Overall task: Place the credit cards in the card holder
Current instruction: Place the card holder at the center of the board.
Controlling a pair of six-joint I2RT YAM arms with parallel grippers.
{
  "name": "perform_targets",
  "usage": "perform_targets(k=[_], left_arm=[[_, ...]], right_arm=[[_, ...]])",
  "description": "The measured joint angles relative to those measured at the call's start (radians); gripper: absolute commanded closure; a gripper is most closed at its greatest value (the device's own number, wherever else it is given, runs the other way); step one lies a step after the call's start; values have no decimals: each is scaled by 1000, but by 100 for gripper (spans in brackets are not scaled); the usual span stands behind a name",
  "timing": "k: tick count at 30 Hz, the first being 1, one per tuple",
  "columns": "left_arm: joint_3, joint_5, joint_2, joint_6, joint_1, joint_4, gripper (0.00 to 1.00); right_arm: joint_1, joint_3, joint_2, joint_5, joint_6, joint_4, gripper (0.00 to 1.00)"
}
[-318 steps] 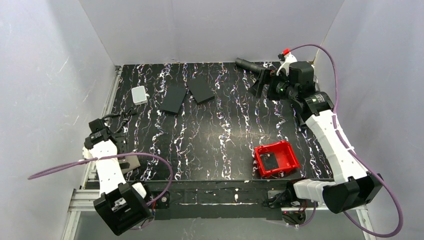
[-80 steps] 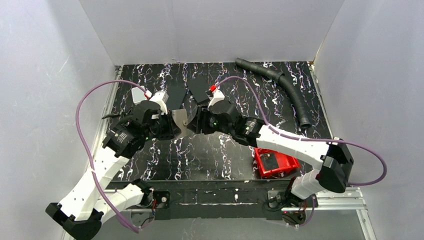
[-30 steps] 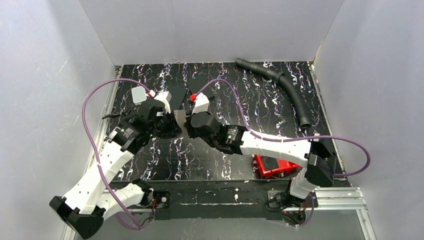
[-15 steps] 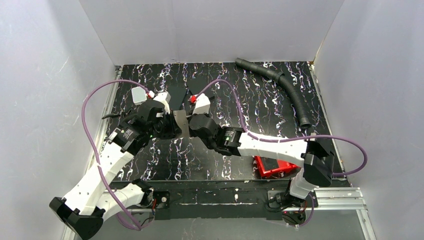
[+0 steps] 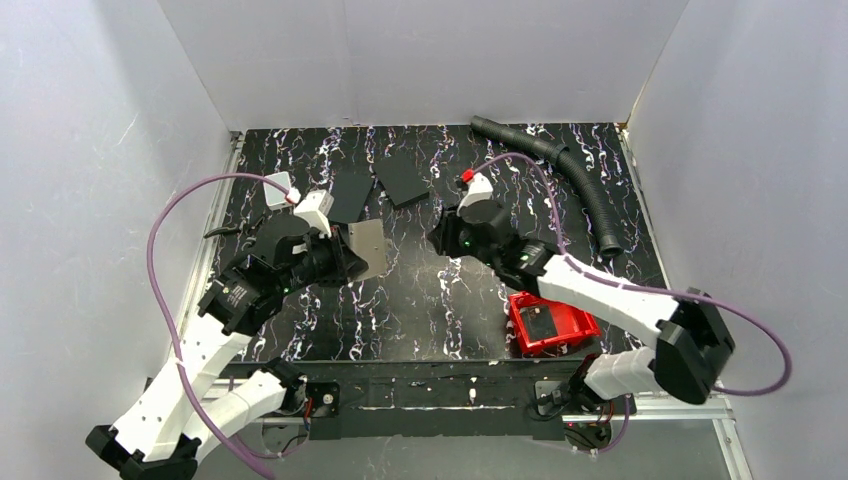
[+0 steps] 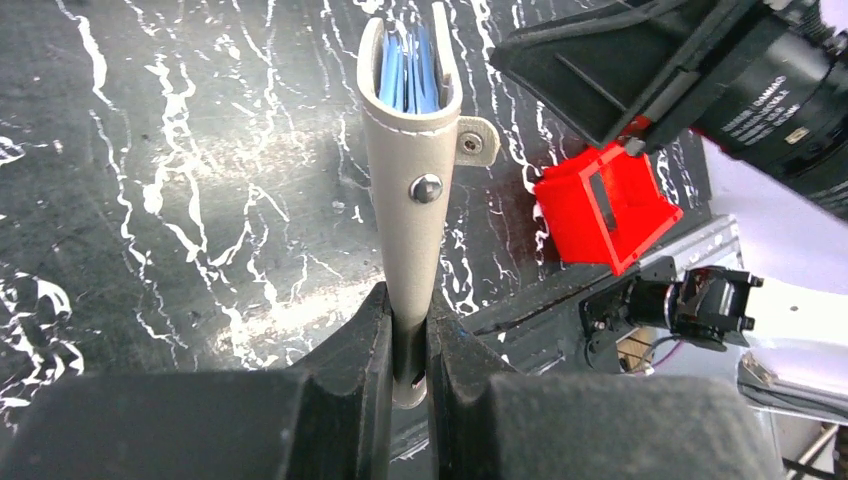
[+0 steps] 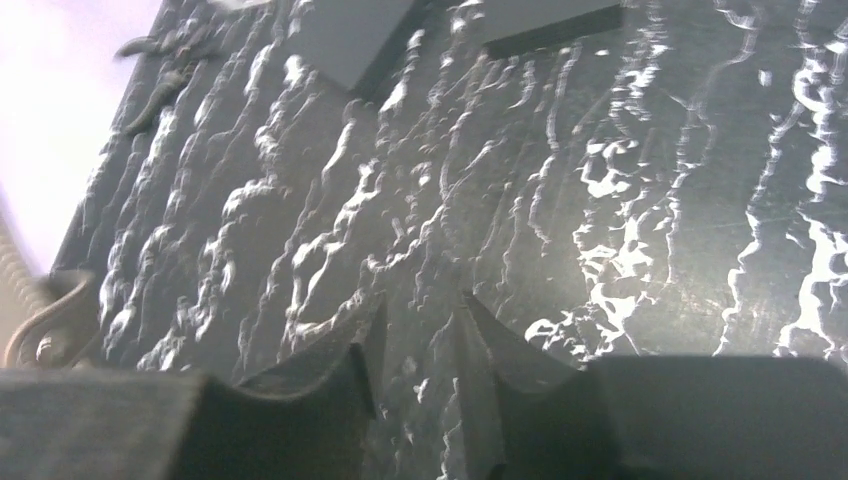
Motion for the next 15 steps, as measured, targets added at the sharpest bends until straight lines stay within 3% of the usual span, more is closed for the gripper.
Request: perform_targets(k=[1, 2, 4, 10, 15], left_arm=[[-11, 18, -7, 4, 0, 18, 100], [-18, 31, -11, 8, 0, 29, 100], [-28, 57, -12, 19, 0, 47, 100], [-29, 142, 24, 79, 0, 83, 100], [-29, 222, 26, 127, 0, 117, 100]], right_arm=[[-21, -15, -31, -82, -17, 0, 25], [-45, -29, -63, -174, -40, 1, 16], [-84, -37, -108, -336, -89, -4, 7], [-99, 55, -113, -689, -153, -60, 11], [-98, 74, -96, -823, -134, -54, 30]])
